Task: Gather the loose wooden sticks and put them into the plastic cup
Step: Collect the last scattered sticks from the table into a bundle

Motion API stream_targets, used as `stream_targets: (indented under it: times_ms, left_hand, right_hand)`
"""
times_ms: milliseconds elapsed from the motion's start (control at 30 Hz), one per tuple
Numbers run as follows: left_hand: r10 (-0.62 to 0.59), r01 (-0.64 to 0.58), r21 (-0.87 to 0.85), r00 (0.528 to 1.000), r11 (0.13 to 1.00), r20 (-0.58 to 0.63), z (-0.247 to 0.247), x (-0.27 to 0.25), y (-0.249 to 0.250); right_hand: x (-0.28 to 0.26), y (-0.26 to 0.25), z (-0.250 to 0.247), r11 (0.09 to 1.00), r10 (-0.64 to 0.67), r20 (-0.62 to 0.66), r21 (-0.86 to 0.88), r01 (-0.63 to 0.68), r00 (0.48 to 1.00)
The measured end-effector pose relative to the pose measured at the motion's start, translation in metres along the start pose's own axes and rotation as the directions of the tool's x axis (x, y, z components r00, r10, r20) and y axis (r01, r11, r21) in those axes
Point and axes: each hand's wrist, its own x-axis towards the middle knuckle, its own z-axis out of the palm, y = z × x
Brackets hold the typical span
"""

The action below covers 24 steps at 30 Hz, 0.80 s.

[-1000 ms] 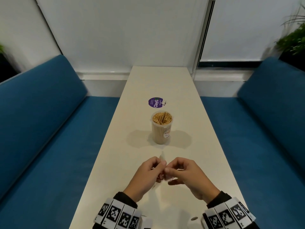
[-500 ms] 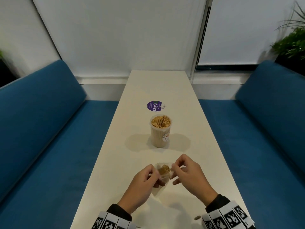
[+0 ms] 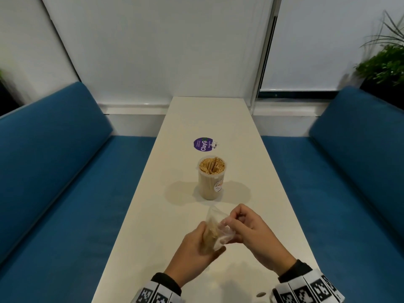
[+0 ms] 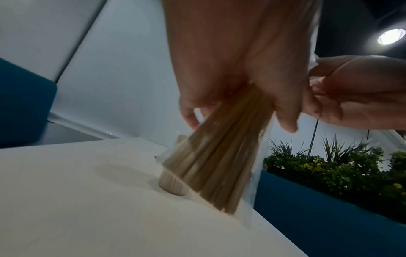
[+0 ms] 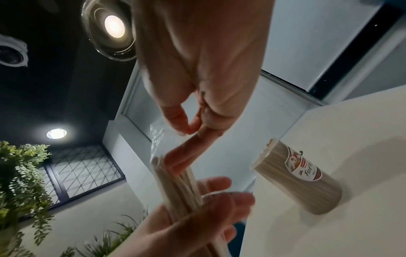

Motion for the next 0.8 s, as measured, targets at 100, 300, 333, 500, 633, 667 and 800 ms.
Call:
stream_targets:
  times_ms: [100, 300, 333, 500, 633, 667, 800]
  left_hand:
    - [0.007, -0.007, 0.006, 1.000, 1.000, 0.010, -0.001, -0.001, -0.002]
    - [0.027, -0.021, 0.200, 0.999, 0.979, -0.027, -0.005, 0.000, -0.008]
    - [0.036, -0.029, 0.221, 0.999, 0.975, -0.027, -0.004, 0.000, -0.009]
    - [0.035, -0.029, 0.307, 0.999, 0.951, -0.013, -0.003, 0.000, -0.008]
    - [0.058, -0.059, 0.305, 0.998, 0.950, 0.014, -0.002, -0.003, 0.002]
    - [0.051, -0.054, 0.315, 0.999, 0.948, 0.020, -0.001, -0.003, 0.004]
    - [0.014, -0.024, 0.306, 0.999, 0.952, 0.034, 0.002, -0.003, 0.009]
  right_hand:
    - [-0.001, -0.002, -0.007, 0.940, -0.113, -0.045, -0.329, 0.092, 0.993]
    - [-0.002, -0.016, -0.016, 0.477, -0.238, 0.336, -0.777, 0.411, 0.911]
    - [-0.001, -0.015, -0.015, 0.432, -0.222, 0.391, -0.782, 0.449, 0.893]
    - [0.002, -0.008, -0.010, 0.307, -0.179, 0.503, -0.788, 0.533, 0.846]
    - [0.001, -0.008, -0.005, 0.321, -0.073, 0.450, -0.834, 0.448, 0.890]
    - [0.000, -0.008, -0.003, 0.324, -0.051, 0.445, -0.839, 0.437, 0.894]
    - [-0.001, -0.005, 0.006, 0.369, -0.058, 0.452, -0.819, 0.440, 0.890]
